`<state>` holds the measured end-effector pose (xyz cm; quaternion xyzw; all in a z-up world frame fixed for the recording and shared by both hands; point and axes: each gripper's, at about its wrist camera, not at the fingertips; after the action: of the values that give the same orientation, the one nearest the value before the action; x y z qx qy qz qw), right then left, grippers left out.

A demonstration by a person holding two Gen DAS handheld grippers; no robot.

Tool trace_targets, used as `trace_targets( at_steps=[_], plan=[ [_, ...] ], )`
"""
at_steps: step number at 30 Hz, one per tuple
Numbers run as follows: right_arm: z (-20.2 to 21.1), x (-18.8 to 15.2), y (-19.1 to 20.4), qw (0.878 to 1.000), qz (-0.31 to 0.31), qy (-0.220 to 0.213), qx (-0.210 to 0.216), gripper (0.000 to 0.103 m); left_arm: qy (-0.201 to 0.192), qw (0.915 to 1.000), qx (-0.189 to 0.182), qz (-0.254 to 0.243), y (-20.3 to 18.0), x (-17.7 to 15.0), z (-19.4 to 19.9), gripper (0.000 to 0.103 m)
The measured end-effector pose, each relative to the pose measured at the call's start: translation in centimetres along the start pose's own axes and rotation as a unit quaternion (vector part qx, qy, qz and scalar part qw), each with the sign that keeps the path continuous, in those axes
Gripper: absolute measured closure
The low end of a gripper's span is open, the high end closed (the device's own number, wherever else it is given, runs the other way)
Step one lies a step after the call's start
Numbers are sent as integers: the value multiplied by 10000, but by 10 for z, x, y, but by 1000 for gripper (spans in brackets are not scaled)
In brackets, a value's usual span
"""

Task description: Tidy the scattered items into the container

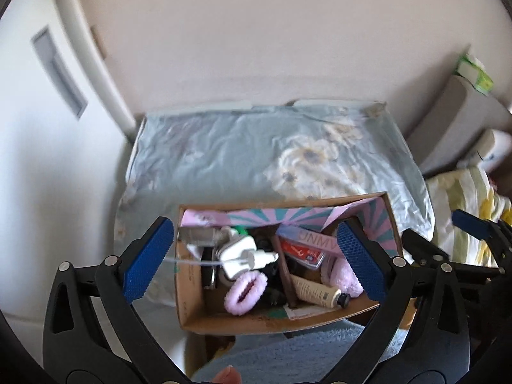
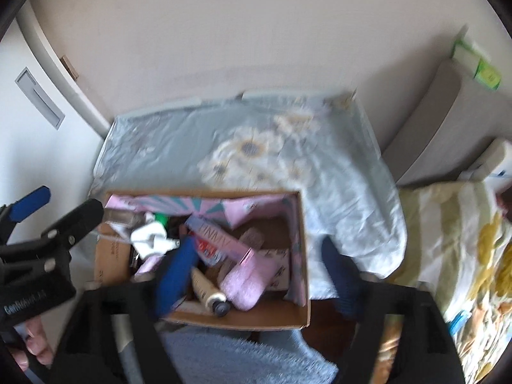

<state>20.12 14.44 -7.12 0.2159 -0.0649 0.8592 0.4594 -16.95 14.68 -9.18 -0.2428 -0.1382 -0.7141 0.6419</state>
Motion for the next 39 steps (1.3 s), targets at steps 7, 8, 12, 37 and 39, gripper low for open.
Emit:
trace_targets(
  at_steps=[7,8,12,37,39],
  plan=[
    [-4,-8,6,10000,56,-31,26,19,4,10000,50,17,-1,-10,-3,1],
    [-5,-10,8,9999,74,0,69,19,-1,10000,89,-29,-3,-10,-3,1],
    [-5,-14,17,9998,211,-17,38,19,-27,9998,154,-84,-5,-11,-2,1],
    [-9,-6,15,9996,150,-119,-200,19,-120,9994,328,57,5,-7,-3,1],
    [-10,-5,13,9997,125,-108,-178,19,-120,9993,362,66,7,-6,-3,1]
  ],
)
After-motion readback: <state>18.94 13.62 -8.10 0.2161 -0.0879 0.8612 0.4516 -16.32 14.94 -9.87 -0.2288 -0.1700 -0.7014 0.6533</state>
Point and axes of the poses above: each gripper's, at about its wrist camera, not at the fingertips, and z roughly against the way its jaws point, y to its left, x to its top, and after that the axes turned 8 degrees about -z, right-handed
